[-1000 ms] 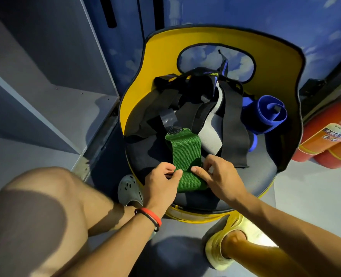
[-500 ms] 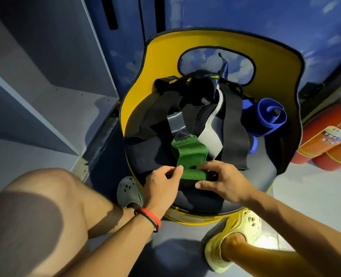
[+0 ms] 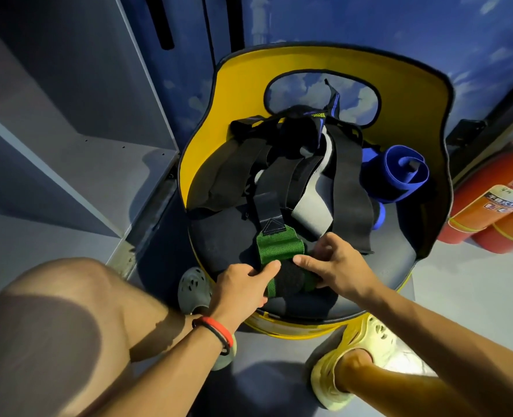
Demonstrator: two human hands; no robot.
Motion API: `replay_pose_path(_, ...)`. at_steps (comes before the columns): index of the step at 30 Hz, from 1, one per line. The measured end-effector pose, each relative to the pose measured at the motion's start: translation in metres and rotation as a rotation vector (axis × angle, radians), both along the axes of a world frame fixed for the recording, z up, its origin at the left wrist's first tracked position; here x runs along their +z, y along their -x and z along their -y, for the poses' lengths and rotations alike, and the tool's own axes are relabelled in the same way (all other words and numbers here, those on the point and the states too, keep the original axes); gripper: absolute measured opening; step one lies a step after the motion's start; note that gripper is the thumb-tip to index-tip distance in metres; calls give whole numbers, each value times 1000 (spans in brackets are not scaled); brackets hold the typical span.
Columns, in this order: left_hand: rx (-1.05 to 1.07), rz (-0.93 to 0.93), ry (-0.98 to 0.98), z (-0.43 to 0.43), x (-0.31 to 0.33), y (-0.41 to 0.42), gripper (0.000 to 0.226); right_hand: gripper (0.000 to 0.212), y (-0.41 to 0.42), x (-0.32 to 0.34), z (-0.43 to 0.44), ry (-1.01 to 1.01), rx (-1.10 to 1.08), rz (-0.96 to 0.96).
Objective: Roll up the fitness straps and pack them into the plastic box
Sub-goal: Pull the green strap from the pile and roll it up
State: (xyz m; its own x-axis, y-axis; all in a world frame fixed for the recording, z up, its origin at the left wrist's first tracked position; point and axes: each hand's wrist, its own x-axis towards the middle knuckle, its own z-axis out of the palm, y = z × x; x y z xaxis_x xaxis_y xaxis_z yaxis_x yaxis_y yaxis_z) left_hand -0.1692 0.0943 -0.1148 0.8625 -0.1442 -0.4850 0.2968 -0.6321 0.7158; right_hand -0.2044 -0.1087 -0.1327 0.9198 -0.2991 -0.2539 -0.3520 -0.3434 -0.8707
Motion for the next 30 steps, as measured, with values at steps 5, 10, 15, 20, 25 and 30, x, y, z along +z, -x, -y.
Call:
replay_pose_path(5, 19, -21, -84, 4, 5, -6, 59, 41, 11, -5, 4, 595, 450, 452)
replay_pose_path(10, -35, 90, -88, 3, -3, -16, 63, 71, 19, -17, 20, 771, 631, 432)
replay_pose_path(15, 57, -58, 72, 4, -2, -29, 61, 68, 16, -12, 17, 789, 642, 486)
replay_pose_path(20, 177, -4, 79, 5, -9, -47, 58, 67, 9, -4, 19, 758, 750, 425)
replay_pose_path(25, 295, -82, 279, 13, -21, -73, 14, 66, 6, -1, 19, 707, 805, 377)
replay_pose_path(30, 374, -136, 591, 23, -15, -93, 5, 70, 0, -2, 22, 668, 802, 321)
